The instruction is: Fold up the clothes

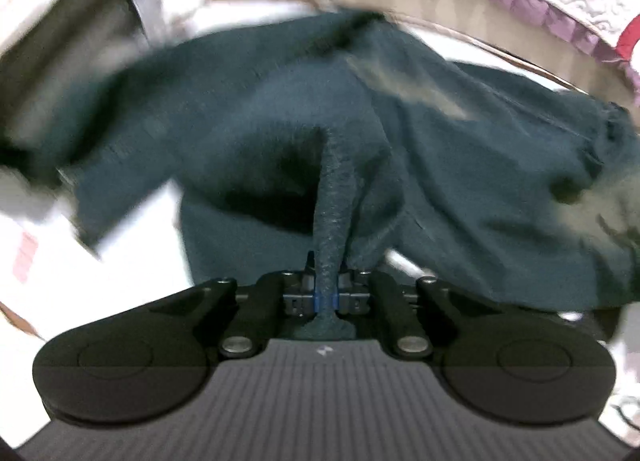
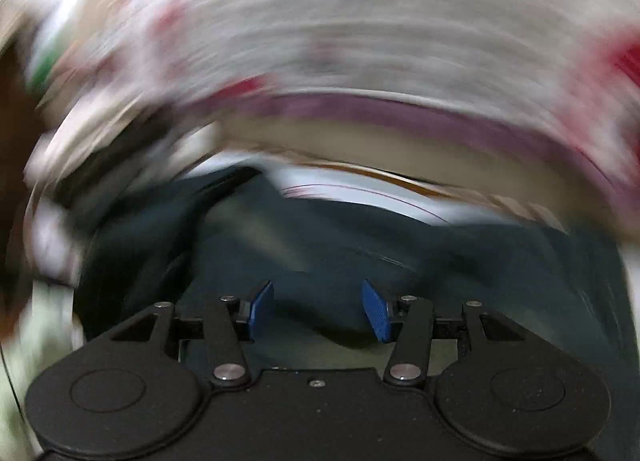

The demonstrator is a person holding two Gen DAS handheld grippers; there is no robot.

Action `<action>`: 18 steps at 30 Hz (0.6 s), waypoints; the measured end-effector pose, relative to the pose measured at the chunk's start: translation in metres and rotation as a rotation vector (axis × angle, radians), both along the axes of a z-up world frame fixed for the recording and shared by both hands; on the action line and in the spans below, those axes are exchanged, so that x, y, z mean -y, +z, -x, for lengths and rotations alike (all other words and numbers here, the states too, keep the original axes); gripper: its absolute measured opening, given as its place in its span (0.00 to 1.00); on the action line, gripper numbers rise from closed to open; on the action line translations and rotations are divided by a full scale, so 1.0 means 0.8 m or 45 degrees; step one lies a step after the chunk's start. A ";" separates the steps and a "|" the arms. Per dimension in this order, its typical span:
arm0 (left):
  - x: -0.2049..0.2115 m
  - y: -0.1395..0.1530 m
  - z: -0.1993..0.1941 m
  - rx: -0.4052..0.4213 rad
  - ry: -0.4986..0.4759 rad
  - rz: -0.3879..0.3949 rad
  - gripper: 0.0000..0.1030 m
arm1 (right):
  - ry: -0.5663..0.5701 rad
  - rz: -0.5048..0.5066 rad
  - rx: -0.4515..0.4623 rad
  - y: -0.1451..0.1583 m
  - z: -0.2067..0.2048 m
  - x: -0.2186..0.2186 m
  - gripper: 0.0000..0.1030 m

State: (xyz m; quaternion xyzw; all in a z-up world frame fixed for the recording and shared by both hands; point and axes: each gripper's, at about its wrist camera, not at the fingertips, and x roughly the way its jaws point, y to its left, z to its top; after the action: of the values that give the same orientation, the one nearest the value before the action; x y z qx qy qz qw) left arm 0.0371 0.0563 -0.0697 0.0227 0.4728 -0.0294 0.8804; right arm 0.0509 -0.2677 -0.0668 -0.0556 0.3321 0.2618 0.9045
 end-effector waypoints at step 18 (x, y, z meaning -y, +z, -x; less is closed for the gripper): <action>-0.088 0.031 0.002 0.193 0.254 -0.147 0.05 | 0.278 0.260 -0.120 -0.114 0.028 -0.111 0.65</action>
State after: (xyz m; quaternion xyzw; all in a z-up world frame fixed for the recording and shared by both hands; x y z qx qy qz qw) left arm 0.0351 0.1270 -0.0452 0.0283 0.4057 0.0874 0.9094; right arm 0.0288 -0.1788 -0.1577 -0.1706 0.3912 0.3258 0.8436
